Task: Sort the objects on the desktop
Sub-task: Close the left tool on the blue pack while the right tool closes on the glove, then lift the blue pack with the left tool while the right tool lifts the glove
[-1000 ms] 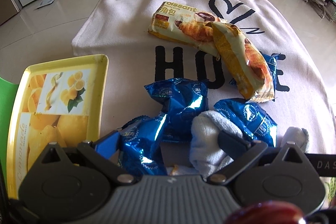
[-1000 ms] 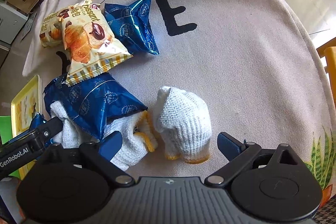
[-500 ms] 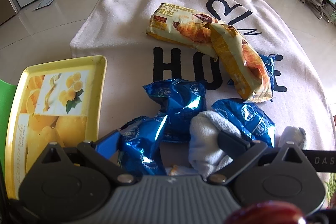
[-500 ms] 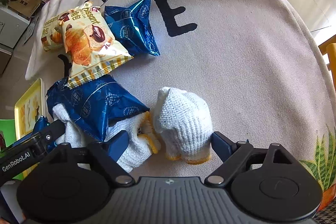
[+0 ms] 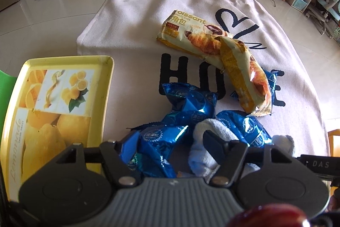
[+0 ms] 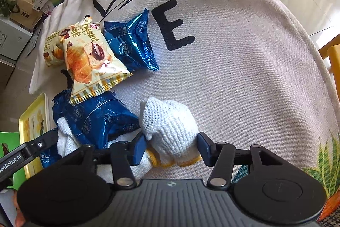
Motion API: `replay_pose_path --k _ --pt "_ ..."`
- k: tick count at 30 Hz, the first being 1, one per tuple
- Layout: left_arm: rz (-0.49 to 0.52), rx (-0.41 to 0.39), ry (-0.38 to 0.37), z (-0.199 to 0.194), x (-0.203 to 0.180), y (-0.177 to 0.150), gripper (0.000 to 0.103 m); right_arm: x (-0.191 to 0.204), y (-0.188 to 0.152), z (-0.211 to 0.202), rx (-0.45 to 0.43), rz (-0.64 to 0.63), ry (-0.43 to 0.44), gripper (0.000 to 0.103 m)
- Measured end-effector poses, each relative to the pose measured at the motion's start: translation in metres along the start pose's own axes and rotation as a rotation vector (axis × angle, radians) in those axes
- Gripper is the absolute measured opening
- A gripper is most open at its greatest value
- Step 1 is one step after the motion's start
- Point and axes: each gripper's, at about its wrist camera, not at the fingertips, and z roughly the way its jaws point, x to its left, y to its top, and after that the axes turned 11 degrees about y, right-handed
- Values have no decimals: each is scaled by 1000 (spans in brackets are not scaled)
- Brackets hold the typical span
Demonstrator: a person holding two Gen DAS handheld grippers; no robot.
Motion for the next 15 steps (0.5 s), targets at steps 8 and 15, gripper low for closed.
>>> replay_pose_path --k 8,15 --pt "-31 54 47 14 8 -5 91 -2 -1 7 11 22 -26 58" --pt "-28 54 16 12 7 -6 64 -5 0 9 3 59 -14 54"
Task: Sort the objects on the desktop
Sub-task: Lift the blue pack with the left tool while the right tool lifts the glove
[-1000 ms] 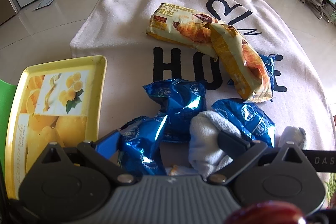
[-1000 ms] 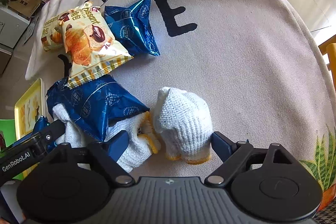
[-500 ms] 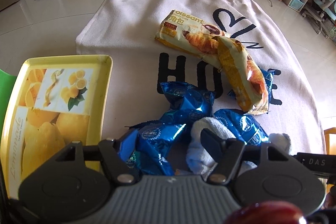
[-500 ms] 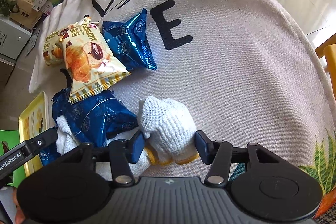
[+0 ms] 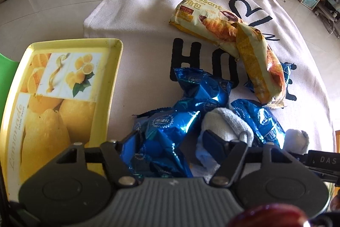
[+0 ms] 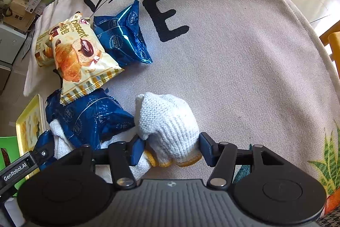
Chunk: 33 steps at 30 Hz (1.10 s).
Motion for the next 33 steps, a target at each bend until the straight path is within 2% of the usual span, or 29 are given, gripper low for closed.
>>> replay_pose_path --k 1,5,12,18,25,26,29,31,33 --pt "6 -3 1 -1 -1 0 56 1 0 -1 -6 -4 3 52" --pt "-8 -16 13 -7 0 2 44 1 2 -6 -31 13 28 50" --pt "-33 -58 -33 -27 1 7 44 11 7 -23 -110 -10 60 50" --pt "-28 -130 -81 -53 -10 14 44 18 11 -32 -156 -22 74 50" --pt "-30 -126 -125 -57 -14 14 44 18 10 -31 -155 -10 66 50" --pt "-32 -125 -114 -56 -12 14 45 18 9 -31 -152 -12 63 50" --pt "-20 -117 -85 -51 -4 15 61 18 8 -29 -151 -11 57 50" --pt "-32 -107 -31 -45 4 14 74 16 8 -28 -145 0 53 50" --pt "-42 -92 4 -39 10 12 81 14 9 -26 -141 18 54 50"
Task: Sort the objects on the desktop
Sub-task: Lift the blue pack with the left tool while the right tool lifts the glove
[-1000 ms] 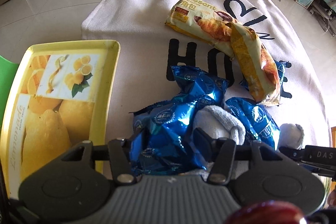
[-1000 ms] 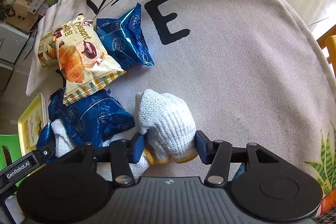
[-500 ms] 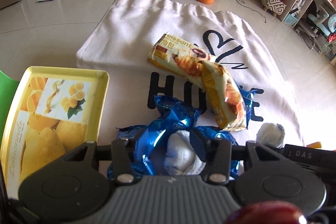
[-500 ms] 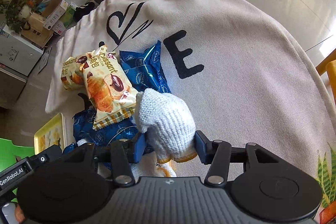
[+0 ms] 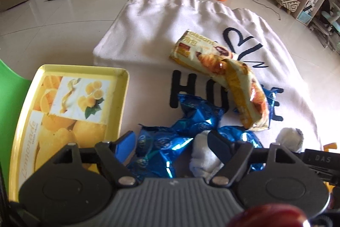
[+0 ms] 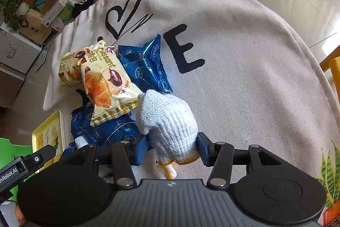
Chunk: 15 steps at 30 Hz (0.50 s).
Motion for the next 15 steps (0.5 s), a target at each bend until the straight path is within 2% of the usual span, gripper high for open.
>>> replay_pose_path --k 3,6,7,12,14,15 --pt "3 42 6 12 5 -4 83 0 -1 1 3 11 3 50" --pt "27 71 7 19 3 -9 93 0 -1 1 1 16 3 50" --pt "33 68 19 20 2 -10 94 0 -1 1 0 17 2 50" --pt "70 73 71 31 -1 -14 94 -1 -1 2 -2 36 -5 50" --pt "75 87 93 38 -1 -16 88 -1 -1 2 -3 40 -7 50" --pt "78 101 100 43 -2 -17 82 -1 -1 2 -3 40 -7 50"
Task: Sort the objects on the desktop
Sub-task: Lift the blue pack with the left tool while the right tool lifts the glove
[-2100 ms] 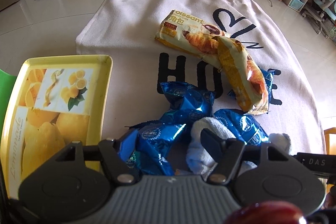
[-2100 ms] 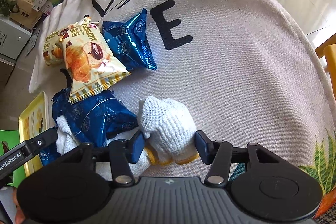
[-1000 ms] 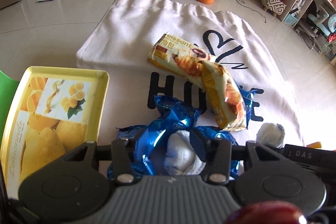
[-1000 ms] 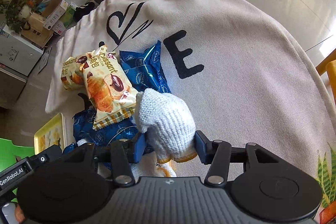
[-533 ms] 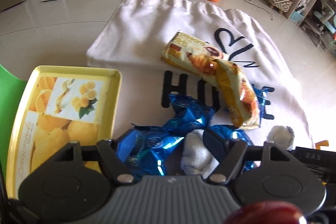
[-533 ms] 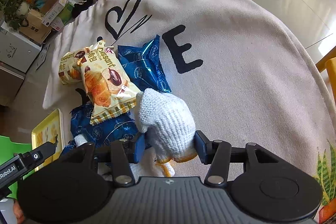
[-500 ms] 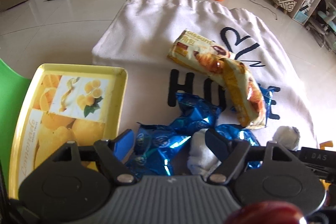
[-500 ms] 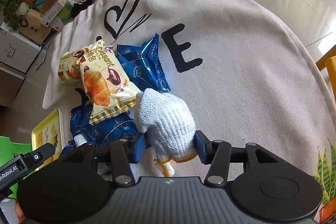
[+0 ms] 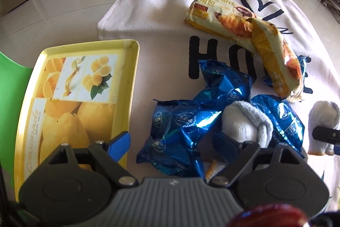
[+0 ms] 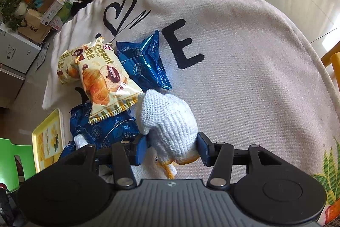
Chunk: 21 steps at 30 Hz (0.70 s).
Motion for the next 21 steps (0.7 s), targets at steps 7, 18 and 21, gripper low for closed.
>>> replay_pose_path --k 7,18,21 --pt "29 -24 0 -1 -9 -3 57 -1 0 -1 -11 11 1 50" --pt "-23 -126 -79 -55 -6 6 57 8 1 -7 -43 10 10 50" --pt "-21 -141 -94 -64 -9 7 57 14 1 -14 -61 12 25 50"
